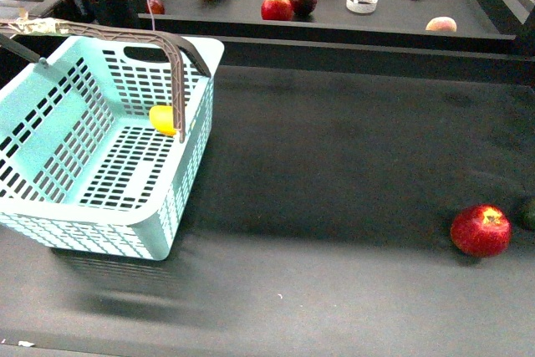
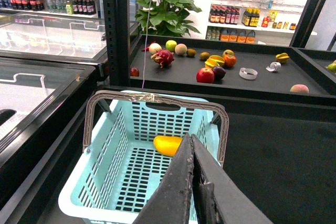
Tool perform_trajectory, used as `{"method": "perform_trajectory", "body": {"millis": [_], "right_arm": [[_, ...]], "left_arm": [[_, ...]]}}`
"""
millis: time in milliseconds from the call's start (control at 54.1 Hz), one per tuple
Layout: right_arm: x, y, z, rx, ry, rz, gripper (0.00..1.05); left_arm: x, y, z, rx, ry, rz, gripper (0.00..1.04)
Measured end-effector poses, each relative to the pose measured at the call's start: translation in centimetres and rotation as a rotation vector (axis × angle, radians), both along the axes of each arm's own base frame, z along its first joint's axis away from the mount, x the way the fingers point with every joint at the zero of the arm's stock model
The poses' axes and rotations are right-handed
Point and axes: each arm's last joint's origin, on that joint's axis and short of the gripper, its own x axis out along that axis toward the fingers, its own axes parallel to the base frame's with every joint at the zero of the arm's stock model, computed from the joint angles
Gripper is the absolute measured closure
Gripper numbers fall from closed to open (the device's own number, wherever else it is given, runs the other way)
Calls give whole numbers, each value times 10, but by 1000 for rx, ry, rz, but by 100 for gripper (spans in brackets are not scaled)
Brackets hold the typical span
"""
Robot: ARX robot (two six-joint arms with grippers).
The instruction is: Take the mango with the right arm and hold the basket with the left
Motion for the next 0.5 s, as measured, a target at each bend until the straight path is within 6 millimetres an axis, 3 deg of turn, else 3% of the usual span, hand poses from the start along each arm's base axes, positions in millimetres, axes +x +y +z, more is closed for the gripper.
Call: {"method": "perform_trajectory", "body": {"millis": [148, 499], "right_arm": [[0, 0, 0, 0, 0, 0, 8], [0, 0, 0, 0, 0, 0, 8]], "left_arm": [[-11, 0, -3, 1, 8, -1, 103], [-12, 0, -3, 1, 5, -1, 103]]}}
